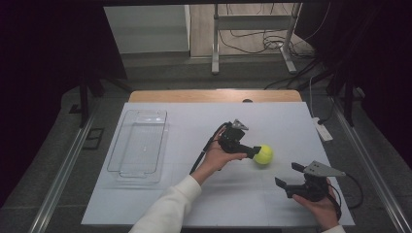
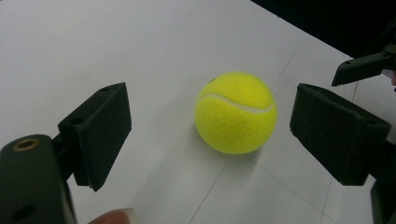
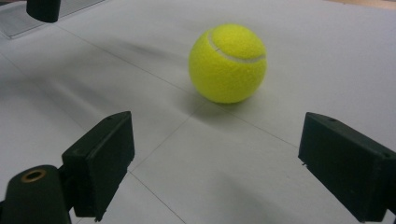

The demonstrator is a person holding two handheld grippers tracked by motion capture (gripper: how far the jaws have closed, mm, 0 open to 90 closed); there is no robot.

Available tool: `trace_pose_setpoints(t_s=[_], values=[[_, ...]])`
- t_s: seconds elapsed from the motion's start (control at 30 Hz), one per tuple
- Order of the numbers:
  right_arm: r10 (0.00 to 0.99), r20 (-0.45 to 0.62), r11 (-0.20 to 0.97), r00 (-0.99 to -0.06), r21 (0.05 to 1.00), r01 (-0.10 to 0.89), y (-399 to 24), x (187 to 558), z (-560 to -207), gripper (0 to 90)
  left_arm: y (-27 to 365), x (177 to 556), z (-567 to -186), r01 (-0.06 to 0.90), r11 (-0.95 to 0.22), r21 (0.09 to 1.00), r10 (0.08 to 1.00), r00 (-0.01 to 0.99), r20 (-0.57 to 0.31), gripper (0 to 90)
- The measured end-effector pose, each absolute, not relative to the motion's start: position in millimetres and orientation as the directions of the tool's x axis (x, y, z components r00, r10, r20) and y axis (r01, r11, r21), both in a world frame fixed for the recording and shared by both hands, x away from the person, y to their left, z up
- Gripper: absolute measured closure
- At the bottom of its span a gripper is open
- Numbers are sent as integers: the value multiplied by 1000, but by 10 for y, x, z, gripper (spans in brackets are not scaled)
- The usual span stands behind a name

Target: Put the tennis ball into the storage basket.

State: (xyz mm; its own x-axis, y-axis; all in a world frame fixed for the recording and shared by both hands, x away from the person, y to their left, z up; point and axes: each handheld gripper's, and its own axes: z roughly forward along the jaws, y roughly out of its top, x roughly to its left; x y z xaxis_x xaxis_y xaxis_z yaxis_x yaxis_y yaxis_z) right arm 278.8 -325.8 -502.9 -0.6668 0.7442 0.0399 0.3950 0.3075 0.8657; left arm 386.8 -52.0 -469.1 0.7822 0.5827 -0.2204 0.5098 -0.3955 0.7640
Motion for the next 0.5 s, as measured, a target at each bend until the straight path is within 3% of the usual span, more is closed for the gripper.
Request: trace_pose_setpoints(t_s=[0.5], values=[[744, 41, 309, -667, 864, 398, -3257, 2792, -5032, 111, -710, 3930, -4795, 521, -442, 731, 552, 799, -236, 112]])
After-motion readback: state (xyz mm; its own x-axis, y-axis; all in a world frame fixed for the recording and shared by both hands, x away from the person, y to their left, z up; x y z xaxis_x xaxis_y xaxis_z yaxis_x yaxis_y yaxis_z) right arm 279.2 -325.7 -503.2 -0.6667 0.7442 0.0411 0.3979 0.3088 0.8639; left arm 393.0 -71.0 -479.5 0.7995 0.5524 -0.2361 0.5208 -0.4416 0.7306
